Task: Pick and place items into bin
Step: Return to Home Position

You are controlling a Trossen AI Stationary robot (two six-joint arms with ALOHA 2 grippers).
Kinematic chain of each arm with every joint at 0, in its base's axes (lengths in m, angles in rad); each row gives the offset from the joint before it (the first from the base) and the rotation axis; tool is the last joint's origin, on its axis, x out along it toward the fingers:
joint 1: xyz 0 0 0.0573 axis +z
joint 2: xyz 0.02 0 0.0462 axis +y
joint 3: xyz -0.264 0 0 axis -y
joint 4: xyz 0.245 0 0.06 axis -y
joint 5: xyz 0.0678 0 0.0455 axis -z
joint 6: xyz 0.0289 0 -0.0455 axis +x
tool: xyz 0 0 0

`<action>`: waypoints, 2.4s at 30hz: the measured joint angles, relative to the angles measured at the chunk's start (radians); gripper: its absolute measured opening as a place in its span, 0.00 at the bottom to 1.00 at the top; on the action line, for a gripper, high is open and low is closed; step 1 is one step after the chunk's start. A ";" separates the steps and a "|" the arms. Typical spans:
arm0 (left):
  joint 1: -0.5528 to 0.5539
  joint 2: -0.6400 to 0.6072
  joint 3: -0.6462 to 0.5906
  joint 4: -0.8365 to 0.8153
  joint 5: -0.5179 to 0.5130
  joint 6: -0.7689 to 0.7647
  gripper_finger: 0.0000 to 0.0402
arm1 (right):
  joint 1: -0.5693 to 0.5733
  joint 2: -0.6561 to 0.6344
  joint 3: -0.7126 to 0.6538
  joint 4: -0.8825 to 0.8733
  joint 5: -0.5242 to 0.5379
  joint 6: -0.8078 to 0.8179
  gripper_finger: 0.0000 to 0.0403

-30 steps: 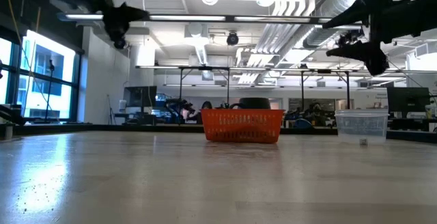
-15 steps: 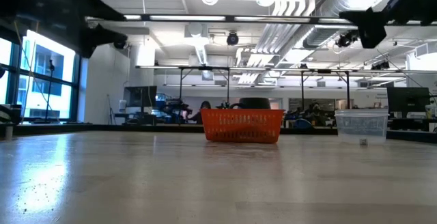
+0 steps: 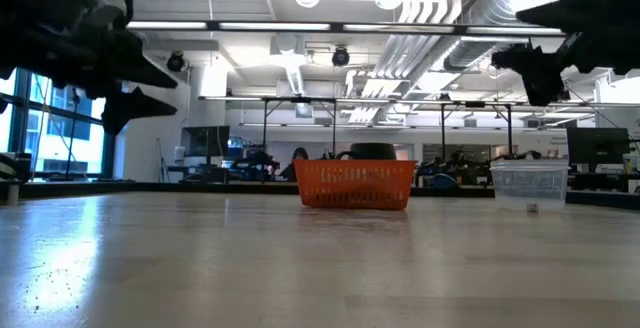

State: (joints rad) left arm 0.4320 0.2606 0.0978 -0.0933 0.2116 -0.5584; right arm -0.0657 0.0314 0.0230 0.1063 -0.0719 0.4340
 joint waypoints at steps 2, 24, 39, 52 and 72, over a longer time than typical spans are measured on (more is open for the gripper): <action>0.000 -0.015 0.000 -0.004 0.044 0.043 0.66 | -0.001 0.002 0.002 -0.005 0.042 0.018 0.68; 0.000 -0.054 0.015 -0.253 0.111 0.239 0.66 | 0.000 0.001 -0.004 -0.091 0.170 -0.042 0.68; -0.303 -0.255 0.015 -0.248 -0.004 0.239 0.66 | 0.000 0.001 -0.004 -0.090 0.170 -0.042 0.68; -0.308 -0.246 0.014 -0.252 -0.010 0.239 0.66 | 0.000 0.001 -0.005 -0.088 0.170 -0.042 0.68; -0.308 -0.246 0.014 -0.253 -0.012 0.239 0.66 | 0.000 0.001 -0.005 -0.087 0.170 -0.042 0.68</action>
State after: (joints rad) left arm 0.1238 0.0151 0.1123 -0.3466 0.1992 -0.3195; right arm -0.0654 0.0326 0.0177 0.0193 0.0982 0.3920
